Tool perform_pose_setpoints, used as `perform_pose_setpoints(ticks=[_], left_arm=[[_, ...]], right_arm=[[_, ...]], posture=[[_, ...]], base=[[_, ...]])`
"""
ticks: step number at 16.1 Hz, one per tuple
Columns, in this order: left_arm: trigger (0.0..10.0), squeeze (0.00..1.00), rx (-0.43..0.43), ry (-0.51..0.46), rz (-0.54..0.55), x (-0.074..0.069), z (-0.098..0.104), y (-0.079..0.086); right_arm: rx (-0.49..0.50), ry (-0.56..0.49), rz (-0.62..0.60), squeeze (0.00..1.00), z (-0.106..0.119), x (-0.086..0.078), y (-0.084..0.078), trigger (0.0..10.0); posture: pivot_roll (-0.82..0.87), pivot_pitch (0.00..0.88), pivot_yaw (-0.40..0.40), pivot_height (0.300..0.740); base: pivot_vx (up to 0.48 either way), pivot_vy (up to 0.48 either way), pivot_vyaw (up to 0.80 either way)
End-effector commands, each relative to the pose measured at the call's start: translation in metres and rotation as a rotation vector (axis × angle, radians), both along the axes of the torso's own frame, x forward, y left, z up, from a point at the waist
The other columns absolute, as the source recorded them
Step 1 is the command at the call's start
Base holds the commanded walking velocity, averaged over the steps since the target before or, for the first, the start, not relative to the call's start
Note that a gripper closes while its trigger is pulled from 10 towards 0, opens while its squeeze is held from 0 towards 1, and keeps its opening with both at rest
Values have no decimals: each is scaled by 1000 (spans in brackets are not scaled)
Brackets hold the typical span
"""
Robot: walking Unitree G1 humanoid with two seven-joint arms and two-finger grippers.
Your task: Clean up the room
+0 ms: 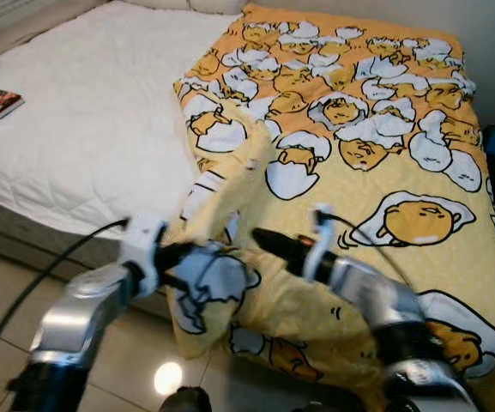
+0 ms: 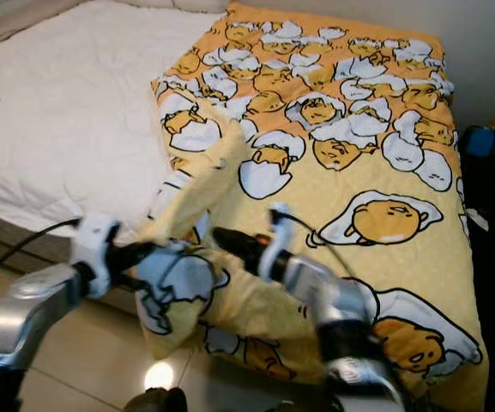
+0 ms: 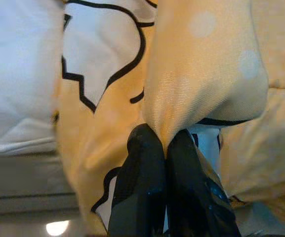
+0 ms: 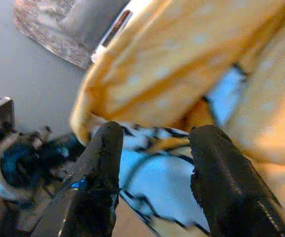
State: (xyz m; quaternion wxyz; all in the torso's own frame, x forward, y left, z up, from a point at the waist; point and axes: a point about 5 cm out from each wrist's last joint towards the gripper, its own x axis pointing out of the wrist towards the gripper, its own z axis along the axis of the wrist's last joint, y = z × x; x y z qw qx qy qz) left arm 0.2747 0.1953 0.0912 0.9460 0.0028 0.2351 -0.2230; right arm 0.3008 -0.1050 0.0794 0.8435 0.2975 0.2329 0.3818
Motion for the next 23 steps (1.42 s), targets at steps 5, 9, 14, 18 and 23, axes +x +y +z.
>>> perform_pose_setpoints(ticks=[5,9,14,18,23], left_arm=[[0,0,145,44,188,-34,4,65],[0,0,268,150,380,-65,-3,113],[0,0,423,212,759,-101,0,175],[0,0,466,247,837,-112,-2,190],[0,0,564,269,902,-127,5,211]], right_arm=[[-150,-234,165,1000,29,-27,-7,10000],[-363,-377,279,1000,26,-32,4,10000],[-379,-431,353,0,26,-38,18,10000],[-402,-435,384,0,20,-41,22,10000],[-395,-455,411,0,22,-41,28,10000]], posture=[[-92,0,23,740],[-82,0,28,740],[-51,0,10,740],[-49,0,9,740],[-34,0,-1,740]], base=[[0,0,0],[0,0,0],[0,0,0],[0,0,0],[0,0,0]])
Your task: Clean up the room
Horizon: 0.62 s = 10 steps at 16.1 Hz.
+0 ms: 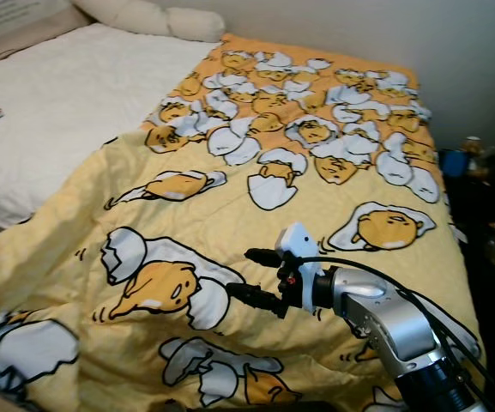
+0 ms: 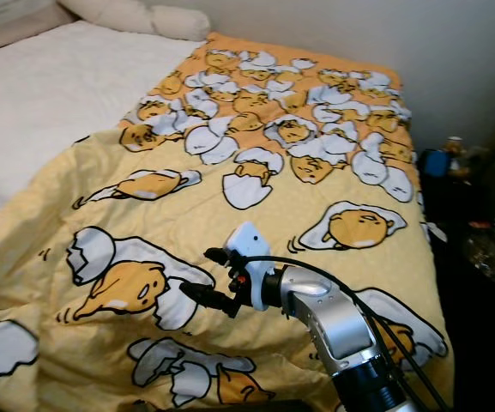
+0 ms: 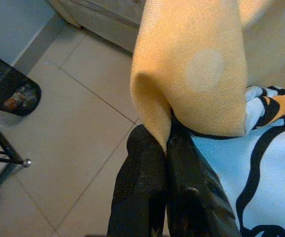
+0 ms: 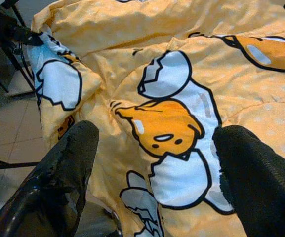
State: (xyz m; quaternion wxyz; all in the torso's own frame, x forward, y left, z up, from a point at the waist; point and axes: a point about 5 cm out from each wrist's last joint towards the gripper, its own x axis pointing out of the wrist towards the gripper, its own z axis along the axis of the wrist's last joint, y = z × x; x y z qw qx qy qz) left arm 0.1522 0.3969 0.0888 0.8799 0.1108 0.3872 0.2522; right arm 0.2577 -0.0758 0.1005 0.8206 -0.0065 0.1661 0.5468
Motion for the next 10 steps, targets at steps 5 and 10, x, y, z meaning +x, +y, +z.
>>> perform_pose_setpoints(ticks=[5,10], left_arm=[[10000,0,118,77,22,-6,14,23],[10000,1000,149,110,23,-2,19,29]], right_arm=[[-21,-17,14,0,0,4,-2,10000],[-22,-19,-9,0,0,4,-8,10000]], posture=[[-32,0,4,740],[-47,0,22,740]], base=[[0,0,0],[0,0,0]])
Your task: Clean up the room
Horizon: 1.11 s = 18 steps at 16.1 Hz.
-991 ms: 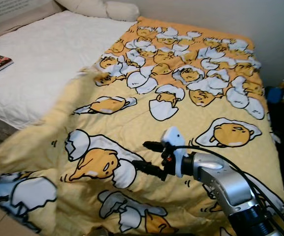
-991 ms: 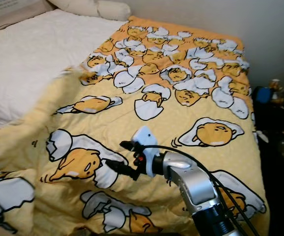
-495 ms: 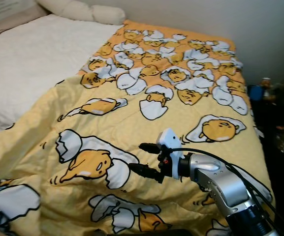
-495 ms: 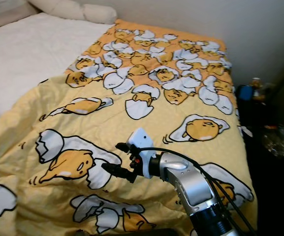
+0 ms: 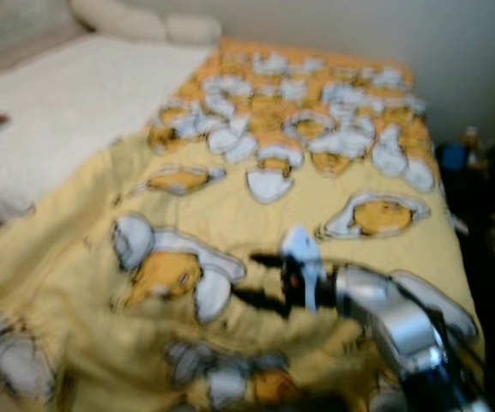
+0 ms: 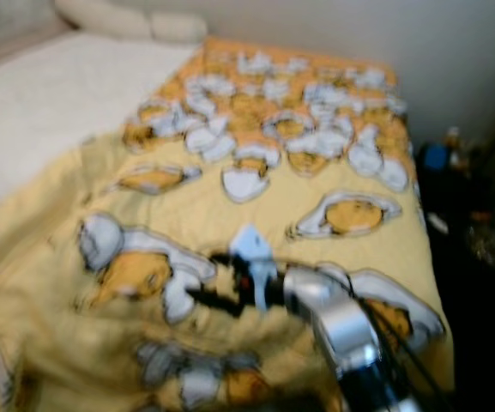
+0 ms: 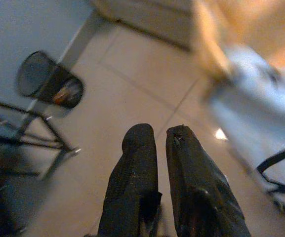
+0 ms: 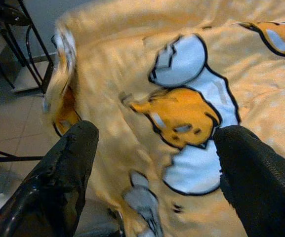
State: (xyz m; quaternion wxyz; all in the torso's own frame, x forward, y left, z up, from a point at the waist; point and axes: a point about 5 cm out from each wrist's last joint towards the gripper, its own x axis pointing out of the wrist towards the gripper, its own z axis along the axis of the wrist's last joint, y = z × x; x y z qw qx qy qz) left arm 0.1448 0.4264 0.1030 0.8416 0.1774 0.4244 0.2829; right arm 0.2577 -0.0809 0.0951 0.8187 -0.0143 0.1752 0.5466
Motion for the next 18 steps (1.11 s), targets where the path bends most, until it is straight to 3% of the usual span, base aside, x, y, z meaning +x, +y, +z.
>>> perform_pose_setpoints(ticks=[1,2,3,6,8,10,11,12,14,15,17,18], left_arm=[[10000,1000,31,4,2,3,5,3],[10000,443,28,12,10,1,5,5],[10000,0,32,18,14,0,6,8],[10000,0,14,-25,-60,12,7,1],[10000,0,-53,-113,-204,33,6,-21],[10000,0,-168,-268,-422,65,7,-69],[10000,0,-198,-302,-463,72,7,-81],[10000,0,-260,-373,-560,86,9,-116],[10000,0,-311,-443,-637,97,12,-146],[10000,0,-393,-513,-720,105,15,-183],[10000,0,-423,-586,-801,111,20,-226],[10000,0,-423,-589,-801,112,20,-232]], right_arm=[[0,-26,-15,0,6,3,-3,10000],[-1,-26,-17,0,5,2,-4,10000],[-2,-25,-20,0,5,2,-4,10000],[-11,-19,-50,0,4,2,-6,10000],[-22,-1,-126,0,1,4,-12,10000],[-42,23,-345,0,-7,10,-27,10000],[-39,36,-424,0,-10,11,-33,10000],[-20,61,-540,0,-14,12,-42,10000],[-10,68,-613,0,-15,10,-47,10000],[-33,65,-720,0,-19,9,-54,10000],[-26,80,-904,0,-22,7,-65,10000],[-28,74,-932,0,-22,6,-67,10000]], posture=[[-49,0,24,740],[-49,0,25,740],[-50,0,26,740],[-49,0,20,740],[-47,0,7,740],[-53,0,-3,740],[-54,0,-4,740],[-57,0,-5,740],[-71,0,5,740],[-90,0,14,740],[-94,0,16,740],[-94,0,16,740]], base=[[0,0,0],[0,0,0],[0,0,0],[0,0,0],[0,0,0],[0,0,0],[0,0,0],[0,0,0],[0,0,0],[0,0,0],[0,0,-781],[0,0,-781]])
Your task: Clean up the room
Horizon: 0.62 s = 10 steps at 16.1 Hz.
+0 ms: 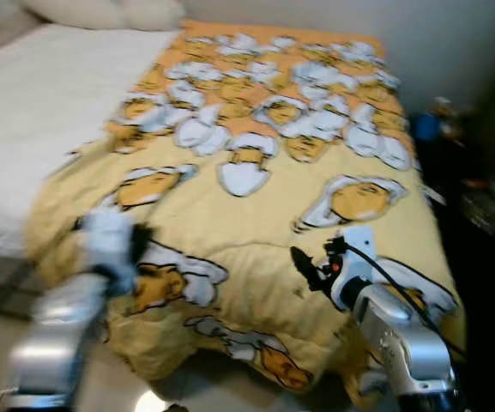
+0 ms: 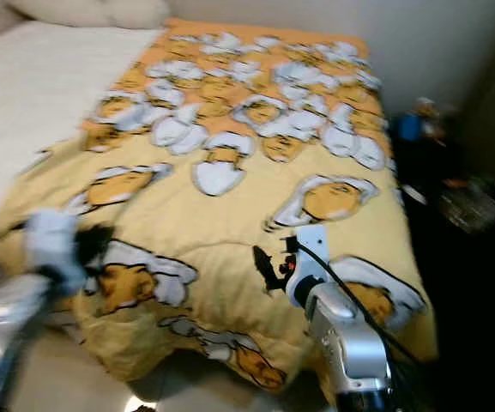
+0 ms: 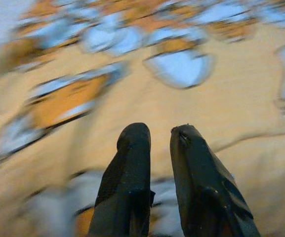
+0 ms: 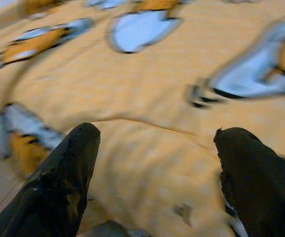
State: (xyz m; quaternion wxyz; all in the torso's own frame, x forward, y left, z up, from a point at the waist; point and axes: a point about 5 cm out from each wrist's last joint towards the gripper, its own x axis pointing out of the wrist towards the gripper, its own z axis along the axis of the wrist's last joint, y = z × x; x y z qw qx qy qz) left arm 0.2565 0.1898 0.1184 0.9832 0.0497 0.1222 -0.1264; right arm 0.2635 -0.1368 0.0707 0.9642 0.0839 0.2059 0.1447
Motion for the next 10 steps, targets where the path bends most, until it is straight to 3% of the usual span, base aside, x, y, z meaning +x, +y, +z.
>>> perform_pose_setpoints(ticks=[1,4,10], left_arm=[[10000,0,31,-28,18,2,6,-2],[10000,0,127,4,38,-3,1,-9],[10000,0,135,-1,33,-12,-1,-11]], right_arm=[[-32,-19,-77,0,3,-1,-13,10000],[-31,-21,-130,0,1,-11,-20,10000],[-54,-10,-162,0,-1,-25,-23,10000]], posture=[[-93,0,16,740],[-71,0,-16,740],[-60,0,-27,740]], base=[[0,0,-781],[0,0,-781],[0,0,-779]])
